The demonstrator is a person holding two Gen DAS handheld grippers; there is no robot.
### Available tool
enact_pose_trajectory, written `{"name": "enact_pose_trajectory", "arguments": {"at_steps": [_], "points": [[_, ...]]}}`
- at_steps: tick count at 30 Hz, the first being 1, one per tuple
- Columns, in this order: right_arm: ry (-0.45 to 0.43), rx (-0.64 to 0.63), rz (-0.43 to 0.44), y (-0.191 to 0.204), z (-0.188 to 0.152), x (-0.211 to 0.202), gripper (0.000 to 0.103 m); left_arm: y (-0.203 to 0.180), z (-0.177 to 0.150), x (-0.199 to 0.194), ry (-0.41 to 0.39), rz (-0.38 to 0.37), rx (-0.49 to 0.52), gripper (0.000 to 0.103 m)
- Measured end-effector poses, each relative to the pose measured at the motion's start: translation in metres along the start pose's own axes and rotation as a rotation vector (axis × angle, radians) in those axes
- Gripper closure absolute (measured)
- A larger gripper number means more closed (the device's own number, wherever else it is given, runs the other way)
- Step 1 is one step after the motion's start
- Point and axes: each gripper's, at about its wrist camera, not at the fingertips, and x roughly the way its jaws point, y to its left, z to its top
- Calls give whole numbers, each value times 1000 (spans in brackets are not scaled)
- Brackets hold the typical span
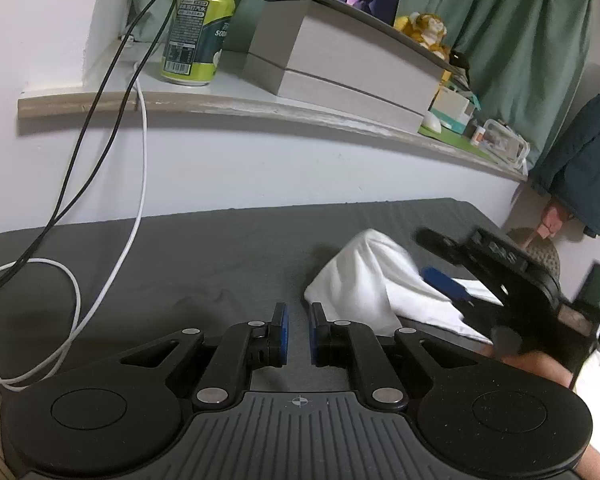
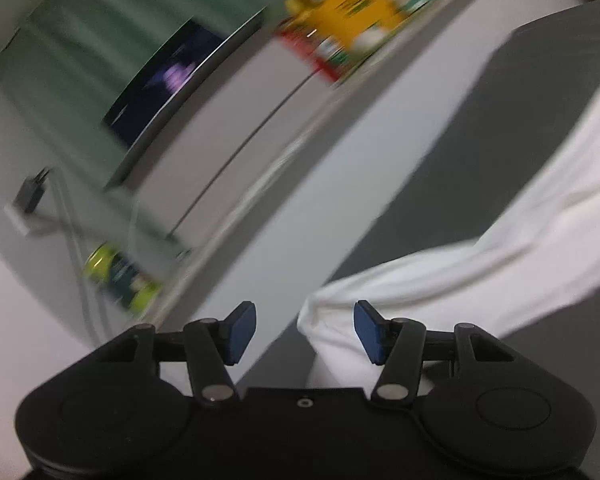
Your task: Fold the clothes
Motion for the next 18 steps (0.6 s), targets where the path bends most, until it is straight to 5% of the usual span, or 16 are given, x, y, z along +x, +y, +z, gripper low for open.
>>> {"name": "enact_pose_trajectory", "arguments": {"at_steps": [7, 8, 9, 10, 11, 14, 18], "points": [[117, -174, -197, -2, -31, 4, 50, 0, -3, 5, 25, -8, 7, 95], [133, -186, -229, -5, -35, 0, 52, 0, -3, 4, 24, -8, 8, 95], [154, -162, -238, -4, -40, 7, 65, 0, -3, 4, 22, -8, 9, 95], [164, -145, -227, -4, -46, 12, 74, 0, -3, 3, 21, -7, 10, 95], [160, -149, -220, -1, -54, 12, 93, 1, -2, 3, 16, -4, 3, 95], [97, -191, -200, 17, -63, 21, 95, 2, -1, 0, -1, 4, -8, 95], [91, -220, -26, 54, -59, 51, 95, 3, 0, -2, -20, 16, -15, 95]]}}
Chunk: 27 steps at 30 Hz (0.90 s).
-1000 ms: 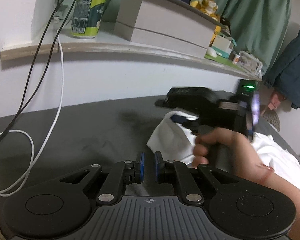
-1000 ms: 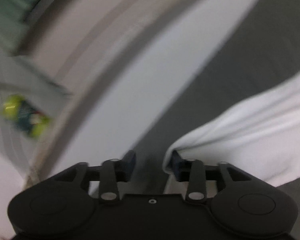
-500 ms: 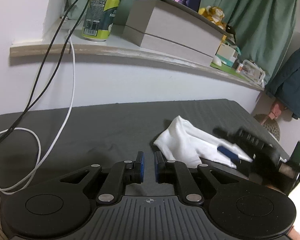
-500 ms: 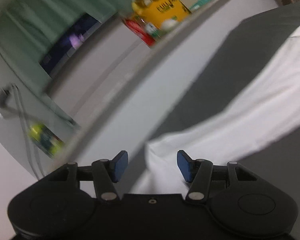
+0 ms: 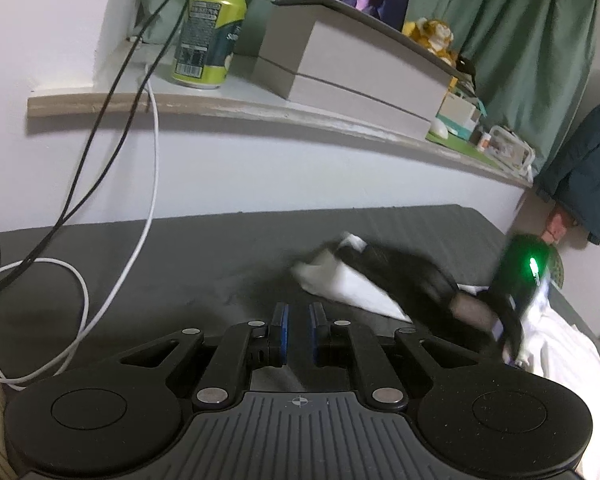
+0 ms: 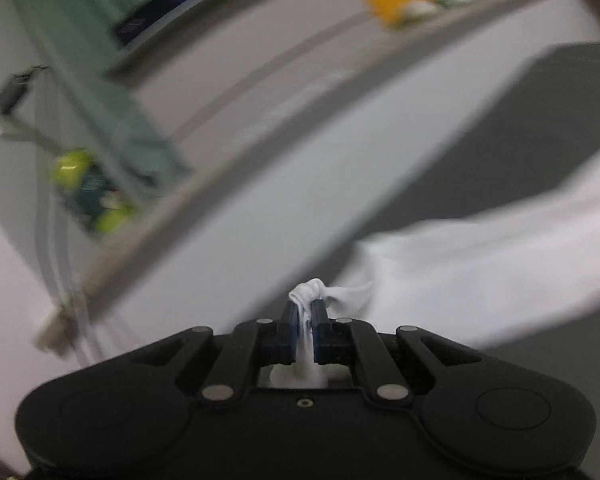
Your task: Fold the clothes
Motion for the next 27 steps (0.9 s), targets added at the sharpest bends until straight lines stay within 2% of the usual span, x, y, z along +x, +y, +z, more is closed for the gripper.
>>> {"name": "enact_pose_trajectory", "arguments": {"at_steps": [2, 4, 5, 8, 9, 11, 15, 19, 22, 23, 27], "points": [[47, -41, 93, 18, 5, 18, 94, 1, 1, -2, -15, 5, -4, 95], [136, -54, 150, 28, 5, 36, 83, 3, 3, -4, -27, 10, -6, 95], [124, -59, 139, 28, 3, 33, 75, 4, 3, -5, -31, 13, -9, 95], [86, -77, 103, 26, -3, 24, 64, 9, 4, -6, -41, 21, -21, 95], [66, -116, 61, 22, -4, 17, 62, 10, 4, -7, -44, 23, -26, 95], [34, -200, -21, 15, -8, 5, 62, 12, 4, -7, -45, 24, -34, 95], [159, -624, -89, 29, -33, 4, 62, 12, 3, -6, -42, 18, -40, 95], [180, -924, -120, 53, -56, 14, 62, 14, 5, -9, -57, 21, -52, 95], [206, -1059, -171, 62, -69, 35, 65, 18, 5, -9, -58, 26, -65, 95], [201, -1076, -167, 61, -69, 38, 69, 19, 5, -9, -58, 27, -69, 95], [144, -1098, -175, 69, -77, 52, 72, 22, 3, -5, -43, 30, -77, 95]]}}
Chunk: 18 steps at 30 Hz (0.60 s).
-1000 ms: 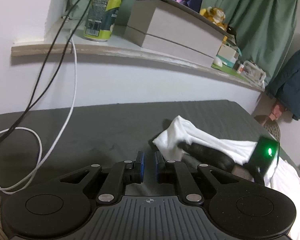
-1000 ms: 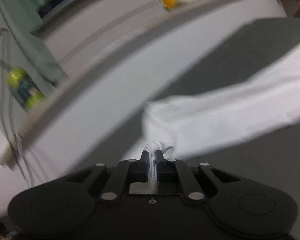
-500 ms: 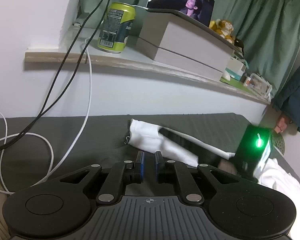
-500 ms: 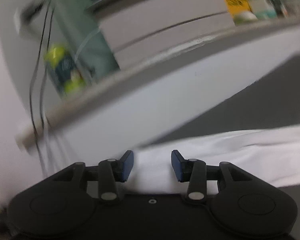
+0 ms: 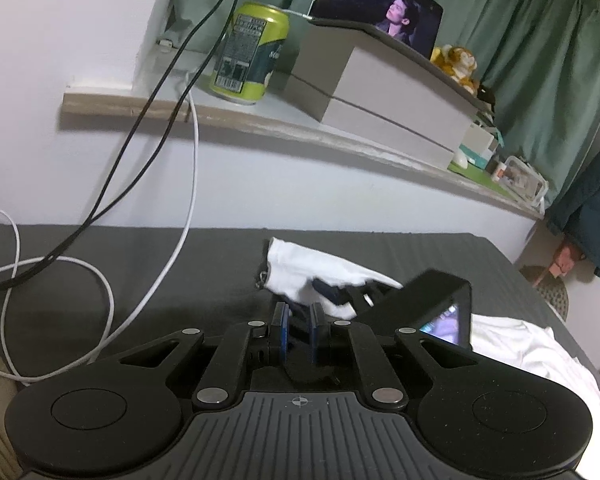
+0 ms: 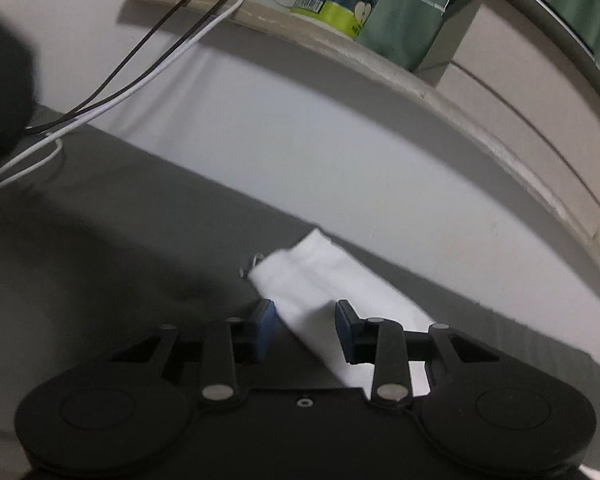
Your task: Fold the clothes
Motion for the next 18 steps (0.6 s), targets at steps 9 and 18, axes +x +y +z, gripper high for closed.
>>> {"name": "enact_pose_trajectory", "arguments": {"at_steps": [9, 18], "points": [[-94, 537, 162, -55, 6, -19, 97, 11, 9, -18, -103, 11, -52, 95], [54, 801, 323, -55, -22, -11, 79, 12, 9, -17, -101, 40, -56, 95]]}}
